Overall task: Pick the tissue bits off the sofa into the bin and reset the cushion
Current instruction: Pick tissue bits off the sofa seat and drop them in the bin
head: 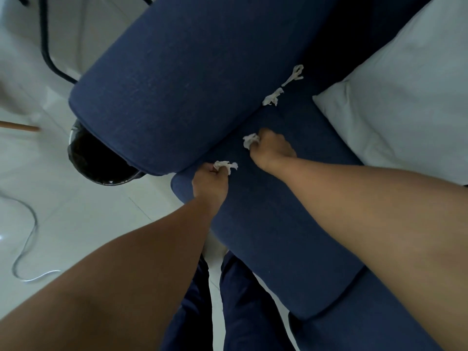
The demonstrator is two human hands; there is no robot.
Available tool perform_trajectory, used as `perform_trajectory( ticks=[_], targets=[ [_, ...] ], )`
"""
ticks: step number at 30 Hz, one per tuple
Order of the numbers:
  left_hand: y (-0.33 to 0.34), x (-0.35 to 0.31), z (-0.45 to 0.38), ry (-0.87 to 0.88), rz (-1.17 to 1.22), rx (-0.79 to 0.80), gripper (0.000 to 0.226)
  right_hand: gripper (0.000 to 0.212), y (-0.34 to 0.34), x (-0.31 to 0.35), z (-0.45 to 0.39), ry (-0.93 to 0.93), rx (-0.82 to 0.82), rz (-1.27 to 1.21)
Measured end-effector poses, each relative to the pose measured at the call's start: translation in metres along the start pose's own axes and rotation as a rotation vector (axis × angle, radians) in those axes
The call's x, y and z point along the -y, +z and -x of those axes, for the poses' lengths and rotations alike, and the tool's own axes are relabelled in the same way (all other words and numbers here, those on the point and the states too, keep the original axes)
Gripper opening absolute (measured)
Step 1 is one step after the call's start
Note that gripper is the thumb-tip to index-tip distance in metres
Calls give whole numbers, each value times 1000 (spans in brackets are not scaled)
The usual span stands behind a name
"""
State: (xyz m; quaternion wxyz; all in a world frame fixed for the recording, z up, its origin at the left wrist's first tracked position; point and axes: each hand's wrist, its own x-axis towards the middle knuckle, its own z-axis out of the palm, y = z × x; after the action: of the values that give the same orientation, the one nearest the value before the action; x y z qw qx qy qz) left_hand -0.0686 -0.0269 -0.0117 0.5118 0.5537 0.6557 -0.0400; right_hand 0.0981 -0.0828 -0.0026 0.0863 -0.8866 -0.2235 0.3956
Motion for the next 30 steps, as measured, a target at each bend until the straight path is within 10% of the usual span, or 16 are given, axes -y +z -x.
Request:
perform_trajectory(
  ticks=[30],
  targets=[
    [-217, 130, 7, -132, 42, -89, 16, 25, 148, 164, 150, -180, 245, 295]
  ],
)
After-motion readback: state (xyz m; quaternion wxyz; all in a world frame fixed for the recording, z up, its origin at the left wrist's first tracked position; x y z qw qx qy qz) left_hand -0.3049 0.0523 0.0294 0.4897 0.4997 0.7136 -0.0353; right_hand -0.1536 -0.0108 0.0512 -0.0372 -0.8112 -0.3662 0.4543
